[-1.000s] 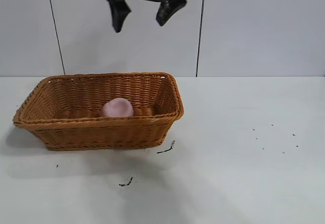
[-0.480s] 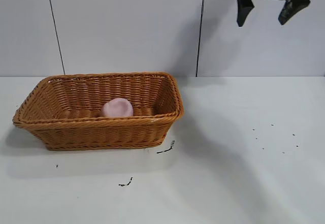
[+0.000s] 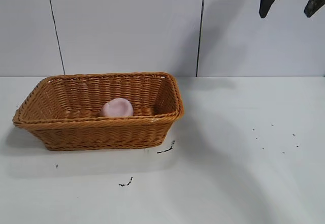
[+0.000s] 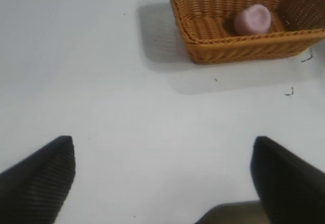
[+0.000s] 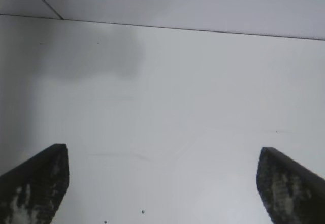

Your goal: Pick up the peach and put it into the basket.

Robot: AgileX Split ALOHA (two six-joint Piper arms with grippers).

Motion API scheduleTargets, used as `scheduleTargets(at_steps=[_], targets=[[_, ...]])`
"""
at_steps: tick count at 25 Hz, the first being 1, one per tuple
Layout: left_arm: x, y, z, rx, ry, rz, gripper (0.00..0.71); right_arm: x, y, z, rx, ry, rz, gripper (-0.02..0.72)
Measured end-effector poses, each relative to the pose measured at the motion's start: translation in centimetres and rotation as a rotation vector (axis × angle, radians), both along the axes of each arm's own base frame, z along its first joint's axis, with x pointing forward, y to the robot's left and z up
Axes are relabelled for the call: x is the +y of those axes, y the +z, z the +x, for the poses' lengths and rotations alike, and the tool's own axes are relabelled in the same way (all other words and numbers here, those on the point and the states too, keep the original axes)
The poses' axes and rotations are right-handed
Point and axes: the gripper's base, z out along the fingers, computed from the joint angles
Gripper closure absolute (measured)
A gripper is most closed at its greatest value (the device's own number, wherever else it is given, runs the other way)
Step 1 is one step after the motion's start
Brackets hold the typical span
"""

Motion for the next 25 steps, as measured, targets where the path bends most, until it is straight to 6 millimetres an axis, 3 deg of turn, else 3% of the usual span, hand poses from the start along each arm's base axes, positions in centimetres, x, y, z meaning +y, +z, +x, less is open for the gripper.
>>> scheduleTargets(at_steps=[5,11,17,21,25], targets=[[0.0,0.0,0.0,0.0,0.0,0.0,0.018,-0.1,1.3,-10.4,-0.006,-0.001,-0.001,0.014],[0.0,0.0,0.0,0.0,0.0,0.0,0.018,-0.2,-2.1,-22.0,-0.022,-0.002,-0.007,0.014],[0.0,0.0,0.0,0.0,0.0,0.0,0.018,-0.3,-6.7,-29.3,-0.229,-0.008,-0.003,0.014],[0.0,0.0,0.0,0.0,0.0,0.0,0.018,-0.3,-9.7,-32.5,-0.316,-0.009,-0.002,0.014],[0.0,0.0,0.0,0.0,0.0,0.0,0.018,-0.3,-9.6,-34.6,-0.46,-0.01,-0.001,0.014]])
